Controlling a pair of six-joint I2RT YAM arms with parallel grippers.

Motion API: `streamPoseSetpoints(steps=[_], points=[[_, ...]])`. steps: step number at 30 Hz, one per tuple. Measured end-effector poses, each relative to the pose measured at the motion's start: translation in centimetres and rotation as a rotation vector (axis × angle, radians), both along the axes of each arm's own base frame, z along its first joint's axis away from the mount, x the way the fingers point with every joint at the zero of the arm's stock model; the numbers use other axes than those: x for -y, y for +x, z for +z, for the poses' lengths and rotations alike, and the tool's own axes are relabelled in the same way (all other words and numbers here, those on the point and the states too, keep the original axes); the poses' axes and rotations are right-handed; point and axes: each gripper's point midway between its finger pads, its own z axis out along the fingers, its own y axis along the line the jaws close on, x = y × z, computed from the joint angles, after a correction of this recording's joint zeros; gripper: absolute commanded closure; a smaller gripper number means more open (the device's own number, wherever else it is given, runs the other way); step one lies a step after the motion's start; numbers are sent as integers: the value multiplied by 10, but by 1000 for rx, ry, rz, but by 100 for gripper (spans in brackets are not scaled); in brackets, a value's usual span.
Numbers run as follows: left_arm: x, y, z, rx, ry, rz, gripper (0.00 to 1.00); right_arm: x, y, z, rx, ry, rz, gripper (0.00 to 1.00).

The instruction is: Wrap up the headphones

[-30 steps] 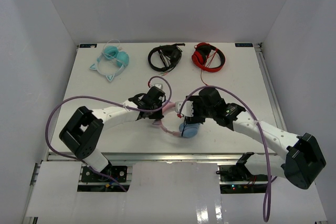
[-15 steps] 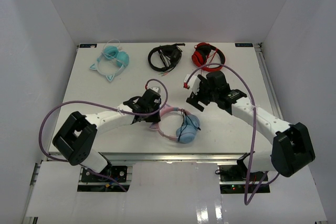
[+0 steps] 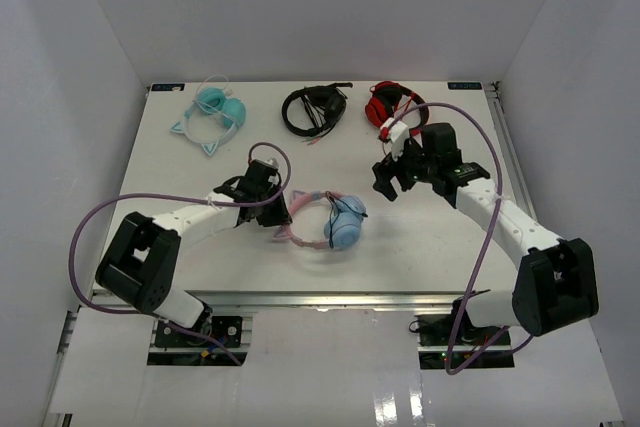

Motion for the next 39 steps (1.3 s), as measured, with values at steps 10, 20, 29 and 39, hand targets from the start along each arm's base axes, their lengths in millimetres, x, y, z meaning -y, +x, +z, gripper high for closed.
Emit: streamPoseSetpoints(steps=[10,20,29,39], points=[[-42,48,-3,19,55,285,100,16,-26,11,17,122,13,8],[-61,67,-8,60,129,422,15,36,-50,-16,-60,167,-18,2],[-53,62,35,168,72,279,2,50,-50,-11,-73,201,-123,10],[-38,-8,184,674,-163,-133,2,93,-41,19,51,172,-430,10]])
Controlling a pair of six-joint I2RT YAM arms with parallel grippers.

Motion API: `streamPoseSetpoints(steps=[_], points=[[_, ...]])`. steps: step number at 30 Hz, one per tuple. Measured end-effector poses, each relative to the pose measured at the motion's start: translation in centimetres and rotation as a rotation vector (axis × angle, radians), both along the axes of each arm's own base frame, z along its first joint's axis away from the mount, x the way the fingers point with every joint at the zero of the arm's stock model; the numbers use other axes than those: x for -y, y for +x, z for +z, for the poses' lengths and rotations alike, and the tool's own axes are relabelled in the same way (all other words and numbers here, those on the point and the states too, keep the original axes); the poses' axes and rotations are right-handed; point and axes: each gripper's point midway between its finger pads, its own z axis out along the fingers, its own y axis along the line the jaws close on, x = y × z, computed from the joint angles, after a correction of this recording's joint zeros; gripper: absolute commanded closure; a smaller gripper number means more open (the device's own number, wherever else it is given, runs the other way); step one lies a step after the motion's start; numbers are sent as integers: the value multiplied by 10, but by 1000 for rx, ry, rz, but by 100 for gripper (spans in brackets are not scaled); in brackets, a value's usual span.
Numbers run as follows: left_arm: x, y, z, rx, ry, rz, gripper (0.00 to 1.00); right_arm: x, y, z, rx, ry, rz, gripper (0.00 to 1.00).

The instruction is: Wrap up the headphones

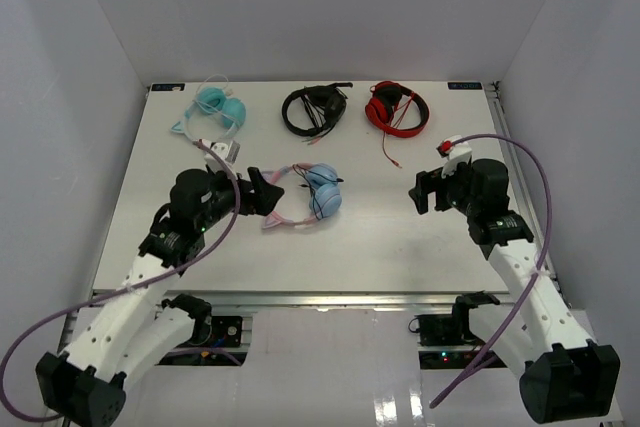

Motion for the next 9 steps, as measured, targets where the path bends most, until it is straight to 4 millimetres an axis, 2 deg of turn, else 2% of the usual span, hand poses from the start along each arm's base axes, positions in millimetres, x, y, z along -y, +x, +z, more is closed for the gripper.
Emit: streamPoseSetpoints(steps=[2,5,9], points=[[0,-18,6,77,9,-70,2,7,0,8,32,-2,-47,10],[-4,-37,4,134,32,-126,2,17,-4,12,64,-13,-100,10],[-9,-46,12,198,45,-138,2,31,-5,12,78,-35,-166,10]])
